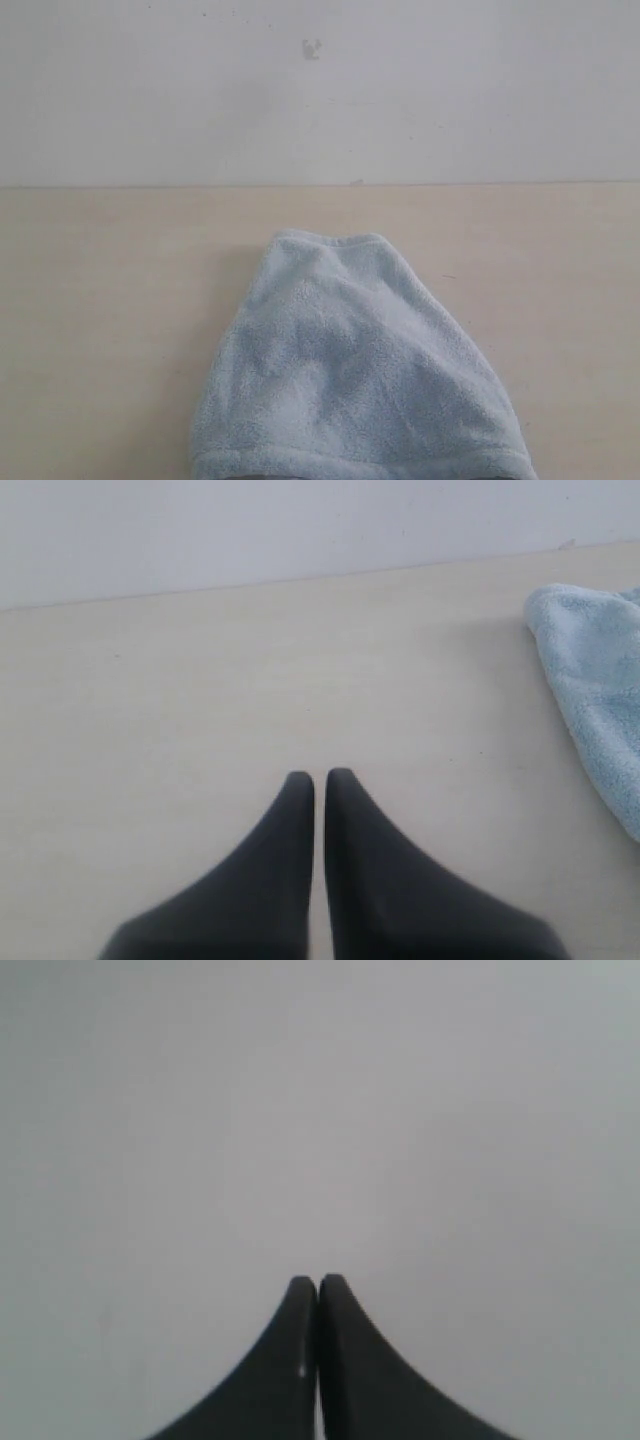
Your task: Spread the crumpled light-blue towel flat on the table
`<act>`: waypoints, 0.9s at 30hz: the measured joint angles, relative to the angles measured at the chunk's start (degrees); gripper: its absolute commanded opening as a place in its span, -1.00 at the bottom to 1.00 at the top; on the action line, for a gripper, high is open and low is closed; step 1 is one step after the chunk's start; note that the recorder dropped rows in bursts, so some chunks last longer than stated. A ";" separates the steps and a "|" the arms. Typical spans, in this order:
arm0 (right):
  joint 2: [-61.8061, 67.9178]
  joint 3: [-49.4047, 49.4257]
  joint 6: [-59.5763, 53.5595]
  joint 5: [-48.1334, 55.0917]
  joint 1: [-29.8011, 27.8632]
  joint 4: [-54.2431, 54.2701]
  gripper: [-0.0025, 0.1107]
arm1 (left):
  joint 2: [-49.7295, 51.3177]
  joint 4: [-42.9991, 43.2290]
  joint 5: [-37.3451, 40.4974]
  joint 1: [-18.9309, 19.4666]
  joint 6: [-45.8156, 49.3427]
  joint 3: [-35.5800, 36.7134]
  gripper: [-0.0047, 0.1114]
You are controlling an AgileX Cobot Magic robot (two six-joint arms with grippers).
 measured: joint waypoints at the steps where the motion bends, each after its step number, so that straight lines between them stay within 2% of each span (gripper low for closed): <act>1: 0.00 -0.87 -10.05 -0.20 0.00 10.09 -0.96 | 0.00 0.00 0.00 0.00 0.00 0.00 -0.85; 4: 0.00 -1.24 -35.20 5.65 0.00 20.24 -0.96 | 0.00 0.00 0.00 0.00 0.00 0.00 -0.85; 7: 0.00 -1.24 -54.66 13.92 0.00 23.29 -0.96 | 0.00 0.00 0.00 0.00 0.00 0.00 -0.85; 12: 0.00 -1.29 -68.29 18.62 0.00 24.08 -0.96 | 0.00 0.00 0.00 0.00 0.00 0.00 -0.85; 14: 0.00 -2.15 -69.90 23.93 0.00 24.51 -0.96 | 0.00 0.00 0.00 0.00 0.00 0.00 -0.85; 20: 3.36 -10.15 -69.06 53.59 0.00 24.79 -0.96 | 0.00 0.00 0.00 0.00 0.00 0.00 -0.85; 24: 12.40 -15.03 -56.68 67.41 0.00 19.16 -0.96 | 0.00 0.00 0.00 0.00 0.00 0.00 -0.85; 27: 23.87 -18.35 -45.66 76.36 0.00 11.27 -0.96 | 0.00 0.00 0.00 0.00 0.00 0.00 -0.85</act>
